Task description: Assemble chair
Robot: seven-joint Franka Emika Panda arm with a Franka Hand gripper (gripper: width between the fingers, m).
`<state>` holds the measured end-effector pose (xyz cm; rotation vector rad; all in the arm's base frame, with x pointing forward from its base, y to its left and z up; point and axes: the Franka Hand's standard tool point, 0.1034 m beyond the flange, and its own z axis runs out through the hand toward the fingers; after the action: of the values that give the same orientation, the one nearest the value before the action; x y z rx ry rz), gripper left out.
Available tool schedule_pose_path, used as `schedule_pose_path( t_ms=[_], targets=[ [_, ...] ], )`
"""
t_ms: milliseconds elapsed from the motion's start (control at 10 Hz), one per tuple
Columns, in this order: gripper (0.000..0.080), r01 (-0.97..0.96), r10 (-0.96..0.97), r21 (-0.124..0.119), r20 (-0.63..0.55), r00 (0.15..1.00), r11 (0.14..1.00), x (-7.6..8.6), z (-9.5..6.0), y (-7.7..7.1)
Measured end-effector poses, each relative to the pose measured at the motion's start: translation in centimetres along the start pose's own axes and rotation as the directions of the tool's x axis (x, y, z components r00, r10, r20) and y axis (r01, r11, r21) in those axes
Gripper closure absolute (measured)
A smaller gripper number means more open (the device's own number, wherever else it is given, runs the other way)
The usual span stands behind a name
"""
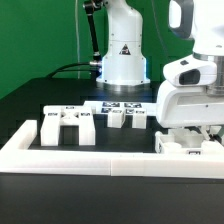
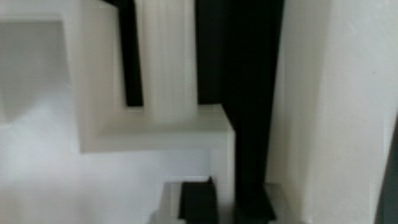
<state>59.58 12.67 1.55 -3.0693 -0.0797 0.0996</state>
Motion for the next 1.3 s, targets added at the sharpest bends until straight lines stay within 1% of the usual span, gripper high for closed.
schedule_pose_path(
  t_ms=[100,300,400,500,600,700,800,900,1000,1100,1200,1300],
  targets=[
    [0.0764,-0.002,0.002,0.000,-0.004,1.000,1.000,0.7,-0.1,0.1],
    [0.0764,-0.005,0.005,0.000,-0.009,1.000,1.000,0.9,-0.2,0.1],
    [0.0655,-0.011,0.011,-0.005,-0.008,1.000,1.000,0.9,-0.2,0.6],
    [0.0655,-0.017,0.017,-0.010,-0.008,1.000,1.000,0.9,-0.2,1.2],
    [0.0479,-0.023,0.023,-0.015,-0.009,1.000,1.000,1.0,-0.2,1.7],
    [0.0479,-0.030,0.030,-0.021,-0.005,1.000,0.999,0.9,-0.5,2.2],
    [0.0305,-0.037,0.037,-0.025,-0.003,0.999,0.999,1.0,-0.8,2.7],
    [0.0187,-0.037,0.037,-0.027,-0.008,0.999,0.999,1.1,-1.2,2.7],
    [0.0187,-0.038,0.037,-0.028,-0.009,0.999,0.999,1.1,-1.5,2.7],
    [0.0155,-0.034,0.034,-0.027,-0.010,0.999,0.999,1.2,-2.5,2.5],
    [0.0150,-0.034,0.034,-0.026,-0.017,0.999,0.999,1.0,-3.9,2.6],
    [0.0150,-0.022,0.021,-0.026,-0.017,1.000,0.999,0.6,-4.7,3.0]
  ],
)
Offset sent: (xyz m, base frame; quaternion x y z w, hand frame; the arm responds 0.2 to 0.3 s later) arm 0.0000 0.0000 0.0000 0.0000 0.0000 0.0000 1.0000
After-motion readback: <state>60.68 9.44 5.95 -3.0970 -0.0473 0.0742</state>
